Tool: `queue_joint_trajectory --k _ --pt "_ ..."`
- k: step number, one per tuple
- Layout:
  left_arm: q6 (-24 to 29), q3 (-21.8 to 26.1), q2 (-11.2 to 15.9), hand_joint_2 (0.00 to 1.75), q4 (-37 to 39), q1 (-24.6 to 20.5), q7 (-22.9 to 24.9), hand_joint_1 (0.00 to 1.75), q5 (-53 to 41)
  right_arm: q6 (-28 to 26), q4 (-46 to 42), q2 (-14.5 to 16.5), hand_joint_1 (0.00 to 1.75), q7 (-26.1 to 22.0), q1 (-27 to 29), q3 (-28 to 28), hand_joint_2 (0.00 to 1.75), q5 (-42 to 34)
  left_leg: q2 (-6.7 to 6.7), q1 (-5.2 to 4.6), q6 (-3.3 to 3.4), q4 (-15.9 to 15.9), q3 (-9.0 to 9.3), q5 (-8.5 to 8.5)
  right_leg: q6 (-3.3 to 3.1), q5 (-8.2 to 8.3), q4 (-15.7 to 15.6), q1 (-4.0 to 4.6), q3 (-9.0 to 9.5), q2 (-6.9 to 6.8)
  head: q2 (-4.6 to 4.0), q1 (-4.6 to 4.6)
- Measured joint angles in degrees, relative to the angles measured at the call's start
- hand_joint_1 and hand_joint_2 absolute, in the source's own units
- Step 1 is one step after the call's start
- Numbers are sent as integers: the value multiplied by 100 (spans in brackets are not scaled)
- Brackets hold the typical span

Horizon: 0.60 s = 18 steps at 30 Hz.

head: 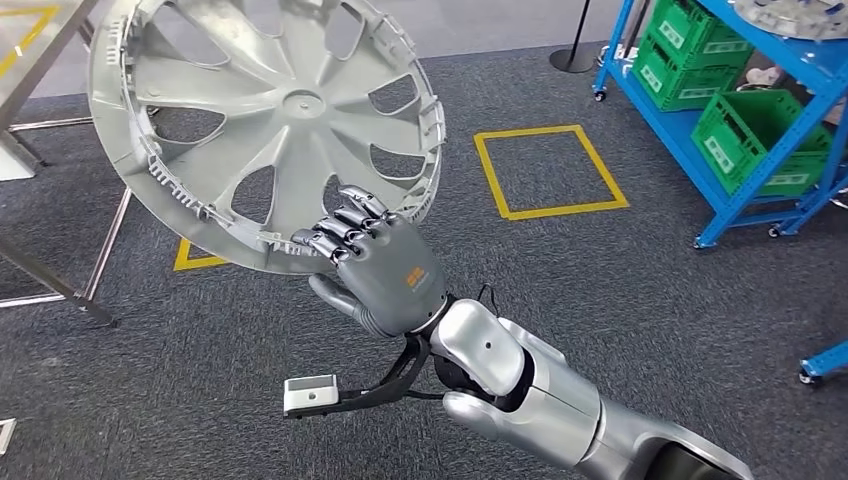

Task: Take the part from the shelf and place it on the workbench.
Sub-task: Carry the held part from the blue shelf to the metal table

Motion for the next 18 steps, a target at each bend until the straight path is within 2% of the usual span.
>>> queue_joint_trajectory --k 1,2,3,5,6,7,9,10,11,12,13,14,15,16,17,18 --pt "0 0 0 175 0 2 0 0 3 -1 9 -1 175 -1 2 0 175 0 20 8 -14 172 -70 -34 1 -7 2 2 1 -82 0 -1" --pt "1 1 4 175 -1 7 0 0 12 -1 17 -1 175 0 2 0 175 -1 40 14 -25 125 -29 39 7 -14 5 0 3 -159 0 -1" --pt "3 2 10 175 -1 11 -1 0 26 -2 23 -1 175 2 0 0 175 -4 89 18 -30 -152 129 200 21 -25 14 -3 9 -230 0 -1" --pt "7 5 22 175 -4 6 -3 0 58 -3 28 0 175 4 -8 0 175 -10 360 8 -3 -935 563 521 73 -70 54 14 22 -360 0 -1" --pt "9 9 24 175 -5 -1 -7 0 69 -4 29 1 175 5 -14 1 175 -12 460 -3 34 -1203 705 610 104 -94 73 28 29 -416 0 5" --pt "9 13 24 175 -6 -7 -10 0 75 -3 30 5 175 8 -22 2 175 -12 514 -14 77 -1331 767 640 135 -113 85 47 37 -466 0 11" --pt "9 24 23 175 -5 -3 -26 0 81 4 30 22 175 24 -45 5 175 -11 388 -27 162 -1342 754 646 194 -133 75 51 71 -573 0 23" --pt "5 28 25 175 -5 5 -38 0 81 10 30 35 175 39 -59 6 175 -11 320 -17 195 -1358 762 655 232 -161 90 36 90 -555 0 24" --pt "1 30 27 175 -5 11 -52 0 81 14 27 45 175 55 -73 7 175 -11 250 -5 229 -1376 774 668 269 -231 174 16 72 -446 0 25" --pt "-3 31 32 175 -7 10 -67 0 80 16 24 52 175 73 -84 7 175 -11 182 13 261 -1394 786 684 302 -355 368 -2 -4 -280 0 31" --pt "-8 31 36 175 -8 5 -81 0 80 17 23 49 175 86 -85 7 175 -10 113 27 283 -1402 789 693 325 -523 682 -17 -151 -83 0 39" --pt "-10 31 39 175 -9 -6 -91 0 79 17 23 44 175 95 -79 7 175 -7 38 30 298 -1401 782 698 336 -704 1081 -20 -355 59 0 44" --pt "-12 31 41 175 -10 -15 -97 0 79 17 25 38 175 96 -66 9 175 -3 -45 32 305 -1397 775 700 342 -837 1455 -21 -555 123 0 50" --pt "-14 31 41 175 -10 -20 -100 0 79 17 27 33 175 95 -49 12 175 3 -135 32 306 -1392 773 700 341 -870 1688 -22 -694 148 0 50" --pt "-15 31 40 175 -10 -21 -99 0 79 15 29 33 175 93 -36 15 175 10 -229 33 305 -1385 774 699 333 -785 1705 -23 -732 161 0 50" --pt "-15 31 38 175 -9 -19 -98 0 79 10 33 33 175 93 -27 17 175 16 -321 34 301 -1377 778 698 318 -597 1488 -27 -655 185 0 50"
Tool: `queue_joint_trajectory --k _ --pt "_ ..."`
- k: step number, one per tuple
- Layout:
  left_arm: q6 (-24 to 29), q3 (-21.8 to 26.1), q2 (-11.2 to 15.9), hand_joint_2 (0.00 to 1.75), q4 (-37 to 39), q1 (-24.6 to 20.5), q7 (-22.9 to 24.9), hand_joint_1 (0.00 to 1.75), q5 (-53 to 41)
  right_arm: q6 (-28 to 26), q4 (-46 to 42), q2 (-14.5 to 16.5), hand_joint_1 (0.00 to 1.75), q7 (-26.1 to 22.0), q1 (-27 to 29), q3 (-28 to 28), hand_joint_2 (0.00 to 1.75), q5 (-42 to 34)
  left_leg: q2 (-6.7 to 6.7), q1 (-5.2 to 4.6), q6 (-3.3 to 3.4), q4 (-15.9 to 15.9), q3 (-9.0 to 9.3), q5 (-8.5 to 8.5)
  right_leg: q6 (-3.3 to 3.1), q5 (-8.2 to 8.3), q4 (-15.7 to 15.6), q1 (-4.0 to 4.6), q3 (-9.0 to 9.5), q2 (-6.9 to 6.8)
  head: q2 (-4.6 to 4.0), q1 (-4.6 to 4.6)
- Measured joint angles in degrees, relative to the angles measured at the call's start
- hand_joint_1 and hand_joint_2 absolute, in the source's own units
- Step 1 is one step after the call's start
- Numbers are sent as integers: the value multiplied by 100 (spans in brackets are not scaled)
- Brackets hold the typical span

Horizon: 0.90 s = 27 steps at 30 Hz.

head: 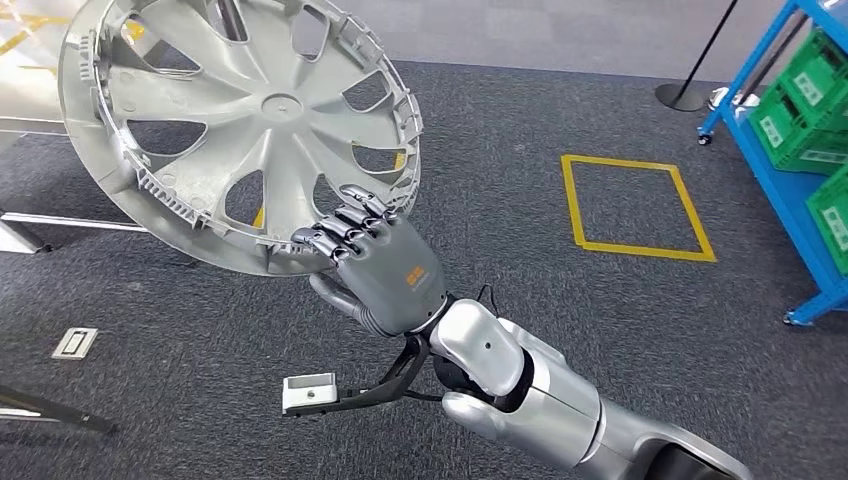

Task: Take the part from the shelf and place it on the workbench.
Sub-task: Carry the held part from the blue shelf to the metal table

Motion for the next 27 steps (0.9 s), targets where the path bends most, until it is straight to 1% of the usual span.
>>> queue_joint_trajectory --k 1,2,3,4,5,6,7,8,9,10,11,12,13,14,15,16,17,18,19,20,22,23,24,25,26,27 --pt "0 1 -3 175 1 2 2 0 0 -6 3 1 175 3 3 1 175 9 -88 4 -8 6 2 -1 -21 237 -385 -6 161 70 0 0" --pt "1 1 -9 175 1 2 4 0 0 -15 7 1 175 5 4 1 175 21 -170 5 -28 16 -7 -1 -44 420 -792 -17 333 225 0 -2" --pt "3 2 -13 175 0 1 7 0 -1 -26 8 1 175 9 4 1 175 35 -250 6 -61 23 -26 3 -58 544 -1108 -23 461 348 0 1" --pt "5 3 -14 175 -1 2 8 0 -3 -34 8 1 175 11 7 1 175 53 -319 14 -103 22 -50 9 -70 596 -1296 -20 531 439 0 4" --pt "8 4 -14 175 -2 8 9 0 -8 -40 8 1 175 15 9 1 175 71 -384 22 -155 11 -72 21 -83 594 -1358 -10 548 473 0 8" --pt "10 5 -8 175 -3 18 9 0 -12 -40 7 1 175 19 11 1 175 86 -447 31 -205 -10 -95 37 -104 609 -1374 -1 549 401 0 14" --pt "10 8 4 175 -2 31 10 0 -16 -34 3 3 175 23 13 1 175 99 -435 41 -240 -18 -108 42 -140 624 -1398 -4 561 330 0 15" --pt "11 10 13 175 -2 40 14 0 -19 -26 -4 6 175 27 18 1 175 111 -317 28 -265 25 -138 11 -185 639 -1429 -13 580 260 0 6" --pt "11 11 20 175 -1 41 19 0 -20 -15 -16 8 175 32 26 1 175 125 -138 15 -282 166 -212 -79 -225 652 -1460 -24 599 181 0 -7" --pt "11 13 26 175 0 34 24 0 -21 -7 -27 10 175 38 40 1 175 146 78 4 -292 448 -340 -238 -257 655 -1478 -25 614 95 0 -21" --pt "11 13 25 175 0 24 27 0 -23 1 -36 10 175 42 60 1 175 173 244 -7 -307 822 -518 -429 -280 649 -1483 -16 623 11 0 -33" --pt "11 13 26 175 0 13 28 0 -25 7 -42 10 175 48 79 1 175 201 315 -3 -322 1210 -702 -597 -290 642 -1482 -5 626 -77 0 -37" --pt "12 13 28 175 -1 8 30 0 -26 13 -42 11 175 54 99 1 175 226 341 -1 -334 1501 -833 -691 -299 634 -1480 4 629 -165 0 -37" --pt "13 13 32 175 -1 9 34 0 -28 19 -42 12 175 63 113 1 175 245 352 -1 -338 1583 -857 -673 -300 626 -1477 9 632 -245 0 -37" --pt "13 14 38 175 -1 13 38 0 -30 23 -43 12 175 76 120 1 175 257 371 -1 -336 1433 -761 -554 -296 616 -1472 12 638 -320 0 -37" --pt "13 14 46 175 -2 17 42 0 -32 27 -43 12 175 87 121 1 175 266 428 -4 -325 1078 -553 -371 -286 602 -1464 14 650 -390 0 -37" --pt "13 15 54 175 -3 14 44 0 -34 29 -44 12 175 95 121 1 175 269 577 -22 -296 649 -319 -221 -268 583 -1453 21 662 -453 0 -38" --pt "13 15 60 175 -4 7 43 0 -35 31 -44 12 175 98 119 1 175 270 702 -41 -256 291 -120 -105 -243 562 -1438 36 672 -511 0 -35" --pt "13 15 62 175 -5 -3 43 0 -37 33 -44 10 175 93 116 1 175 270 794 -63 -214 63 2 -48 -216 547 -1428 51 681 -562 0 -32" --pt "13 15 62 175 -6 -10 42 0 -41 34 -45 9 175 85 111 1 175 269 833 -83 -175 -17 33 -46 -188 538 -1425 67 688 -613 0 -28" --pt "13 15 62 175 -7 -12 42 0 -52 32 -46 8 175 55 93 1 175 262 691 -81 -115 -23 24 -13 -133 528 -1434 77 709 -718 0 -23" --pt "13 15 60 175 -7 -8 41 0 -60 30 -46 8 175 39 80 1 175 252 624 -66 -83 -39 28 4 -99 492 -1403 67 715 -682 0 -20" --pt "13 15 59 175 -8 -8 41 0 -66 26 -46 8 175 26 64 1 175 242 559 -46 -50 -56 35 24 -65 405 -1290 51 683 -570 0 -16" --pt "13 15 59 175 -9 -13 41 0 -72 22 -45 5 175 20 53 1 175 231 494 -26 -21 -71 40 42 -32 263 -1063 32 594 -410 0 -8" --pt "13 15 59 175 -9 -21 41 0 -75 19 -43 -1 175 17 46 1 175 222 427 -16 -3 -73 29 52 -5 83 -723 13 445 -224 0 1" --pt "13 15 61 175 -10 -30 41 0 -78 17 -40 -7 175 15 45 1 175 220 356 -12 8 -68 13 58 12 -103 -318 5 247 -111 0 8"
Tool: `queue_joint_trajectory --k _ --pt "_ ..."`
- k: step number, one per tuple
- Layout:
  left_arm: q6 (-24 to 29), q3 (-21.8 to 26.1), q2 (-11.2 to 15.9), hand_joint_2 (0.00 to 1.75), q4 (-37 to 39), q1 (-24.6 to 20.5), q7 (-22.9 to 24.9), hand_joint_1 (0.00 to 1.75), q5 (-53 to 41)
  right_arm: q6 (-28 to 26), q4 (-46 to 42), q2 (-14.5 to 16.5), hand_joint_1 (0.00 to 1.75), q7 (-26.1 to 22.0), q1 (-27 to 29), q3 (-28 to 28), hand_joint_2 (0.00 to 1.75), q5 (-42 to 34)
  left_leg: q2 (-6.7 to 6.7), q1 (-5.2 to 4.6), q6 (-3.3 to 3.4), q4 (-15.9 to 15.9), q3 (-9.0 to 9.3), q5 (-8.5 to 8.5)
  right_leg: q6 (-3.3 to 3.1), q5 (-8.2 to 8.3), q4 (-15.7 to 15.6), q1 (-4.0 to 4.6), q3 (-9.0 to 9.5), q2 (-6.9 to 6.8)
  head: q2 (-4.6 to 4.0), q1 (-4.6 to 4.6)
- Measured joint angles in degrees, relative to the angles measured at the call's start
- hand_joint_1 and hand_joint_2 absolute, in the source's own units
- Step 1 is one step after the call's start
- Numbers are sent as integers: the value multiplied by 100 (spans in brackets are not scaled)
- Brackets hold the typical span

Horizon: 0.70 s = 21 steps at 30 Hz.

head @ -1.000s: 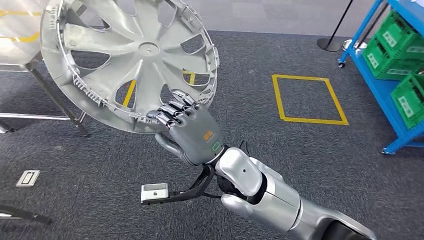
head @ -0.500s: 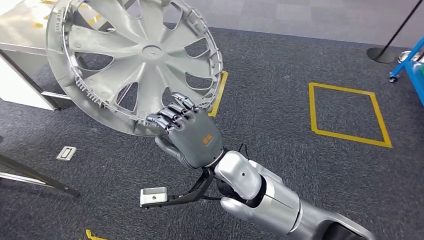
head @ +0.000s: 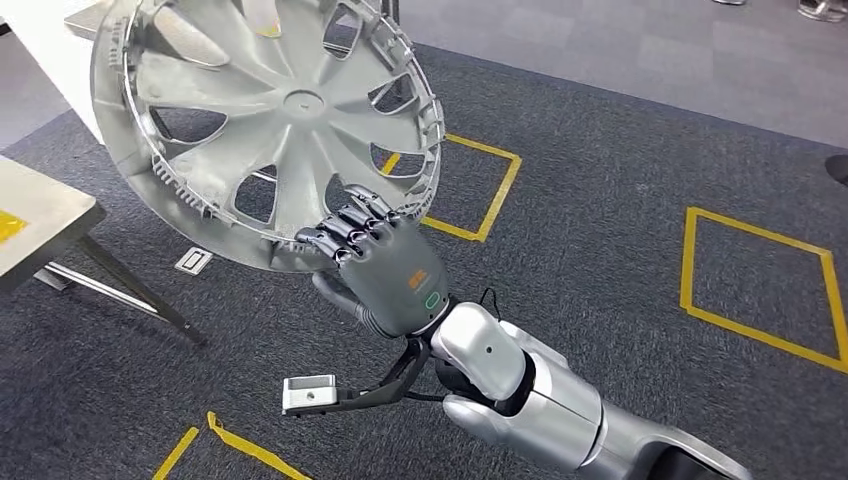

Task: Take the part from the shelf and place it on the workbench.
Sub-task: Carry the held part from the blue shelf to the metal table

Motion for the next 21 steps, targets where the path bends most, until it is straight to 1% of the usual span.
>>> queue_joint_trajectory --k 1,2,3,4,5,6,7,8,9,10,11,12,13,14,15,16,17,18,19,20,21 --pt "0 0 0 175 0 -7 0 0 -2 1 3 -7 175 -3 3 0 175 -2 -80 1 4 8 -15 4 13 -119 346 -6 -180 53 0 5" --pt "0 0 -1 175 1 -7 0 0 -2 1 4 -11 175 -6 4 0 175 -4 -166 3 3 19 -26 8 19 -132 534 -11 -287 75 0 5" --pt "0 0 -2 175 1 -4 0 0 -3 2 4 -13 175 -8 3 0 175 -5 -253 7 -3 35 -34 9 20 -30 500 -16 -286 86 0 5" --pt "0 0 -3 175 2 0 1 0 -4 2 5 -14 175 -8 -3 0 175 -6 -343 14 -15 53 -38 9 16 176 225 -26 -165 113 0 5" --pt "0 0 -4 175 2 3 1 0 -4 2 5 -15 175 -7 -11 0 175 -7 -428 24 -32 70 -44 7 6 398 -185 -40 25 189 0 6" --pt "0 1 -6 175 2 0 1 0 -5 2 4 -16 175 -4 -20 0 175 -8 -509 26 -63 91 -61 4 -2 544 -576 -52 206 319 0 5" --pt "0 1 -8 175 2 -4 1 0 -7 2 4 -16 175 -2 -28 0 175 -11 -582 32 -104 103 -83 9 -17 630 -859 -57 331 423 0 6" --pt "0 2 -8 175 2 -3 1 0 -7 2 3 -16 175 -2 -33 0 175 -16 -642 36 -151 103 -109 19 -36 644 -1000 -53 386 496 0 4" --pt "0 2 -9 175 2 7 2 0 -8 3 3 -16 175 -3 -39 0 175 -24 -701 43 -204 88 -132 38 -63 628 -1025 -38 390 509 0 4" --pt "0 2 -9 175 2 24 2 0 -8 4 3 -15 175 -7 -45 0 175 -35 -758 55 -253 61 -153 61 -107 649 -1038 -38 388 445 0 4" --pt "0 2 -7 175 3 44 3 0 -8 3 3 -15 175 -9 -51 0 175 -45 -738 58 -289 57 -169 66 -151 671 -1065 -41 400 379 0 2" --pt "0 2 -8 175 4 58 3 0 -8 -4 4 -15 175 -9 -54 0 175 -53 -629 49 -313 122 -214 22 -199 694 -1098 -50 414 308 0 -12" --pt "0 2 -10 175 4 60 3 0 -8 -19 4 -17 175 -8 -51 0 175 -58 -465 36 -328 302 -309 -89 -239 713 -1131 -58 427 228 0 -32" --pt "0 2 -15 175 4 54 2 0 -8 -40 5 -22 175 -7 -39 0 175 -58 -264 24 -333 611 -451 -261 -266 719 -1146 -49 432 146 0 -48" --pt "0 2 -21 175 4 46 2 0 -8 -66 5 -29 175 -7 -20 0 175 -55 -118 17 -341 999 -634 -456 -287 717 -1149 -37 431 65 0 -65" --pt "0 2 -24 175 4 40 1 0 -8 -88 5 -36 175 -7 4 0 175 -50 -49 18 -352 1368 -801 -608 -296 712 -1145 -24 429 -20 0 -67" --pt "0 2 -26 175 3 41 1 0 -8 -109 5 -41 175 -6 29 0 175 -45 -15 19 -358 1605 -897 -673 -302 705 -1140 -15 427 -102 0 -67" --pt "0 2 -25 175 3 47 1 0 -8 -123 5 -45 175 -2 48 0 175 -41 5 19 -360 1626 -883 -630 -302 697 -1134 -11 427 -180 0 -68" --pt "0 2 -21 175 3 54 1 0 -8 -130 5 -45 175 4 59 0 175 -38 35 19 -356 1413 -750 -492 -296 687 -1125 -10 429 -251 0 -68" --pt "0 2 -16 175 2 58 1 0 -8 -131 5 -45 175 11 64 0 175 -33 115 15 -343 1020 -520 -309 -282 674 -1114 -9 437 -319 0 -69" --pt "0 2 -12 175 1 55 1 0 -8 -128 5 -45 175 19 68 0 175 -25 236 -7 -312 621 -294 -177 -260 656 -1103 6 445 -379 0 -70"
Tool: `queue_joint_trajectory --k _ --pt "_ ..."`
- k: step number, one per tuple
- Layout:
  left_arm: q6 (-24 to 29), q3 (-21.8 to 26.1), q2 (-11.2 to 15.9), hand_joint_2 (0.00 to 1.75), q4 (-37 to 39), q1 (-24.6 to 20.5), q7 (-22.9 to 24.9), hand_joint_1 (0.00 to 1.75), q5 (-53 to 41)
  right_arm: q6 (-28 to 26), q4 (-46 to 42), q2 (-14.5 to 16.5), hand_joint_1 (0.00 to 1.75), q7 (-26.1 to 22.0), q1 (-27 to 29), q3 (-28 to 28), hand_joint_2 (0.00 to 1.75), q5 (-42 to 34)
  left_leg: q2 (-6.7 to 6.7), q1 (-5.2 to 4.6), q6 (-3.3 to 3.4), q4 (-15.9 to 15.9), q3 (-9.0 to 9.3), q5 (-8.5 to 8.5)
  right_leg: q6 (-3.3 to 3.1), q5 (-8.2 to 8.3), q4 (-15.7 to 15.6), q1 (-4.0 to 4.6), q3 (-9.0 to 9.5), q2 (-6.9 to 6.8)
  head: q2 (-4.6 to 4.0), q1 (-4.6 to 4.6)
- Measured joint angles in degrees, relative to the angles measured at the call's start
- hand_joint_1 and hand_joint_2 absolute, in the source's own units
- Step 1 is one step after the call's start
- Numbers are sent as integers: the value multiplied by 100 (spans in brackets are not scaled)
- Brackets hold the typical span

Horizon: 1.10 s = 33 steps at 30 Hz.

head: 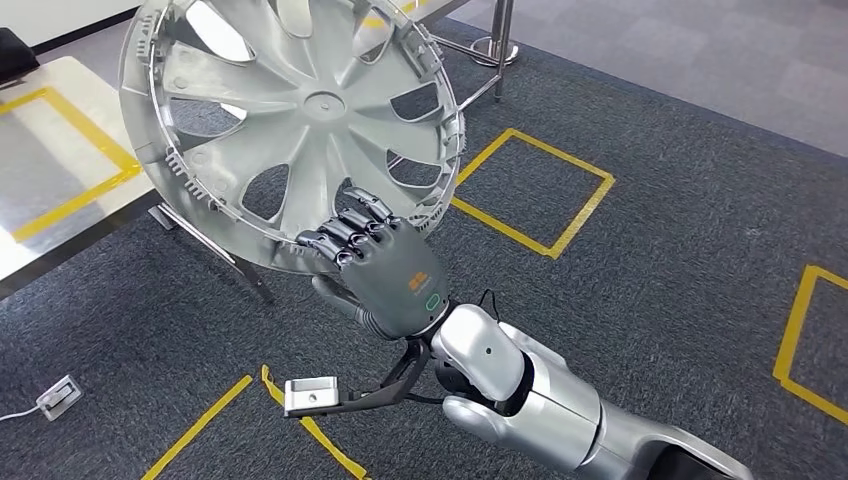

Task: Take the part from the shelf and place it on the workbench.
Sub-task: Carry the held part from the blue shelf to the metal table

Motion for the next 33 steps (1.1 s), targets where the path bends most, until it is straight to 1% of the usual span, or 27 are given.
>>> queue_joint_trajectory --k 1,2,3,5,6,7,9,10,11,12,13,14,16,17,18,20,21,22,24,25,26,27,28,29,30,32,33 --pt "0 0 3 175 -1 -7 -2 0 1 3 0 1 175 4 2 0 175 10 93 -18 44 -313 171 92 27 -15 9 15 7 -53 0 5" --pt "0 0 4 175 -1 -13 -4 0 1 6 -1 1 175 8 5 0 175 21 153 -37 88 -488 260 126 56 -25 14 32 13 -100 0 10" --pt "0 0 4 175 -1 -14 -7 0 2 7 -1 2 175 9 6 0 175 29 146 -58 131 -525 264 115 86 -30 12 47 20 -146 0 15" --pt "0 1 3 175 1 1 -9 0 2 8 -3 7 175 10 0 0 175 34 17 -41 203 -548 253 147 151 -48 11 39 42 -198 0 20" --pt "0 2 1 175 1 8 -9 0 2 10 -5 11 175 12 -3 0 175 34 -44 -24 240 -566 256 163 187 -103 68 25 31 -114 0 22" --pt "0 2 2 175 0 9 -9 0 2 12 -6 15 175 18 -5 0 175 34 -102 -3 276 -584 259 182 220 -217 224 10 -30 26 0 29" --pt "0 2 4 175 -1 -7 -13 0 7 17 -5 16 175 39 5 0 175 33 -228 17 316 -594 246 207 262 -575 874 -12 -329 348 0 43" --pt "0 3 7 175 -2 -16 -15 0 10 20 -3 15 175 47 14 0 175 33 -302 19 323 -590 232 213 271 -735 1265 -15 -520 420 0 48" --pt "0 4 7 175 -1 -20 -17 0 15 23 -2 14 175 49 24 0 175 33 -384 20 324 -582 223 217 276 -807 1543 -17 -661 450 0 49" --pt "0 5 5 175 -1 -19 -17 0 18 27 -1 14 175 43 29 0 175 33 -469 22 322 -572 218 218 274 -761 1622 -20 -709 461 0 48" --pt "0 8 2 175 0 -16 -16 0 20 31 -1 14 175 34 31 0 175 33 -555 27 314 -560 216 219 268 -610 1473 -26 -647 476 0 48" --pt "0 11 -4 175 1 -14 -16 0 23 32 0 14 175 24 30 0 175 33 -639 33 302 -546 215 219 259 -390 1131 -36 -490 526 0 48" --pt "0 25 -21 175 1 -21 -16 0 30 32 2 10 175 2 24 -1 175 33 -798 40 247 -518 189 224 236 -81 391 -63 -157 789 0 48" --pt "-1 33 -26 175 1 -28 -17 0 33 31 3 5 175 -7 22 -1 175 33 -870 45 206 -510 163 235 226 -23 173 -66 -66 894 0 46" --pt "-1 40 -30 175 1 -29 -17 0 35 29 4 -1 175 -11 21 -2 175 33 -938 53 158 -515 136 250 211 -27 83 -58 -36 949 0 46" --pt "-2 51 -28 175 2 -10 -10 0 32 25 6 -9 175 -9 23 -2 175 32 -1046 72 66 -551 93 288 156 -4 41 -50 -29 833 0 45" --pt "-2 56 -28 175 2 3 -3 0 26 21 7 -10 175 -2 28 -2 175 34 -972 64 36 -536 69 277 119 16 12 -60 -16 762 0 37" --pt "-2 61 -30 175 3 9 4 0 17 13 6 -11 175 9 35 -3 175 43 -817 51 13 -434 8 205 78 36 -19 -73 -3 684 0 17" --pt "-2 66 -39 175 3 -2 13 0 -2 -3 5 -20 175 37 71 -4 175 73 -412 28 -19 136 -258 -126 21 48 -49 -69 12 515 0 -19" --pt "-2 66 -44 175 3 -12 15 0 -9 -8 4 -26 175 50 96 -5 175 89 -304 31 -36 526 -435 -314 3 43 -48 -57 12 425 0 -27" --pt "-3 66 -48 175 3 -17 16 0 -13 -7 4 -31 175 63 122 -5 175 101 -258 35 -50 847 -574 -437 -3 36 -44 -47 11 335 0 -27" --pt "-3 66 -50 175 3 -17 17 0 -16 -5 4 -34 175 77 144 -5 175 111 -237 36 -58 997 -626 -459 -4 29 -39 -42 12 252 0 -27" --pt "-3 66 -50 175 3 -13 19 0 -17 -3 4 -37 175 86 160 -5 175 120 -219 37 -59 917 -559 -375 0 20 -33 -40 14 177 0 -28" --pt "-4 66 -49 175 2 -9 20 0 -18 -1 4 -38 175 92 172 -6 175 128 -169 35 -53 621 -380 -216 12 8 -23 -40 20 107 0 -28" --pt "-4 66 -49 175 1 -11 20 0 -18 1 3 -38 175 96 184 -7 175 134 -37 24 -33 211 -150 -66 32 -10 -11 -35 29 44 0 -29" --pt "-4 66 -50 175 -1 -33 19 0 -19 3 0 -42 175 92 204 -9 175 146 166 -14 60 -395 185 114 90 -49 17 -3 43 -67 0 -23" --pt "-3 66 -52 175 0 -43 19 0 -19 3 -3 -44 175 90 210 -10 175 152 206 -33 111 -499 233 124 120 -59 20 16 51 -115 0 -17"
